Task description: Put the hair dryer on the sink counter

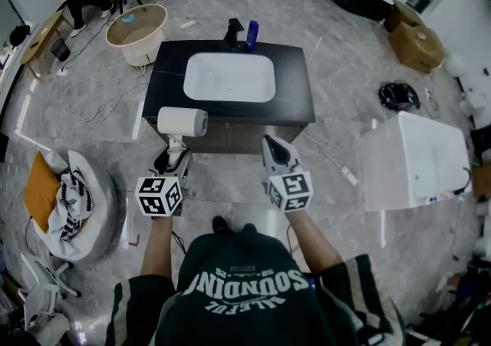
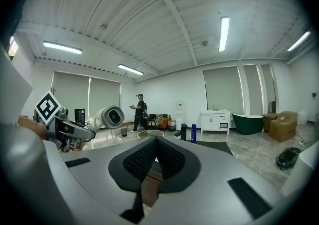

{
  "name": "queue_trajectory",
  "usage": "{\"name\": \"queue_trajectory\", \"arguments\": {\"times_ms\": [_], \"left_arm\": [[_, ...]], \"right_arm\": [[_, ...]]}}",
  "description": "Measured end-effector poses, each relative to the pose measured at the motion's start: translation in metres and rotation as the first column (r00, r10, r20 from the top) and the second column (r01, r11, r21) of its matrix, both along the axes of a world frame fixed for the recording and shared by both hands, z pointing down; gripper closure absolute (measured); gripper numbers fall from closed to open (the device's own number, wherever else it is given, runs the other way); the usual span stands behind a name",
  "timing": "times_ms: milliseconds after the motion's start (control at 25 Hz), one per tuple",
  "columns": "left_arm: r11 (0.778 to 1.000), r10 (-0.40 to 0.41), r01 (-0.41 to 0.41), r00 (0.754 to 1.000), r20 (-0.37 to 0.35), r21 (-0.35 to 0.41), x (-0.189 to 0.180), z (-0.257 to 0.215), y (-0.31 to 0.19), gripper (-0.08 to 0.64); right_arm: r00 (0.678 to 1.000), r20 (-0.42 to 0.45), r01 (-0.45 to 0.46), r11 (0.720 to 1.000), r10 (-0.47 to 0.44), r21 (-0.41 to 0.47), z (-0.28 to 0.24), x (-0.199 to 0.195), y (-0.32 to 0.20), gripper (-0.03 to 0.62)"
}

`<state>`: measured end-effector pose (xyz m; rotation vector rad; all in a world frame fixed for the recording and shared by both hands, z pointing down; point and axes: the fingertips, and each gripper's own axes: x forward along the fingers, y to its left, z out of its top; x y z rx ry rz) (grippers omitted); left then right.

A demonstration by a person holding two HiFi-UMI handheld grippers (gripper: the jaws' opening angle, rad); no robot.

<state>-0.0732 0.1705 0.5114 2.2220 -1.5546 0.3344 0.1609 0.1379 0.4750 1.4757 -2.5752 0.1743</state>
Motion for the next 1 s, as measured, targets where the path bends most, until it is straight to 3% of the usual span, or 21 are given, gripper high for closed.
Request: {"name": "queue_trajectory", "arguments": {"times_ms": [560,1000], "left_arm": [[1.0,0.008,-0.008,1.0,0.006,-0.008,-0.047,0.014,-0.019,0.339],[1.0,0.0,0.0,1.0,0.004,-0.006,-0.062,0.02,-0.081,0.339]], "right_arm": [[1.0,0.005,-0.021,1.0,0.021,-0.011,0.017,-0.037,-0.019,0.592],[1.0,0.017,-0.026,0.999,0.026,-0.018,0.026,-0.049,-0.08,0.591]]}}
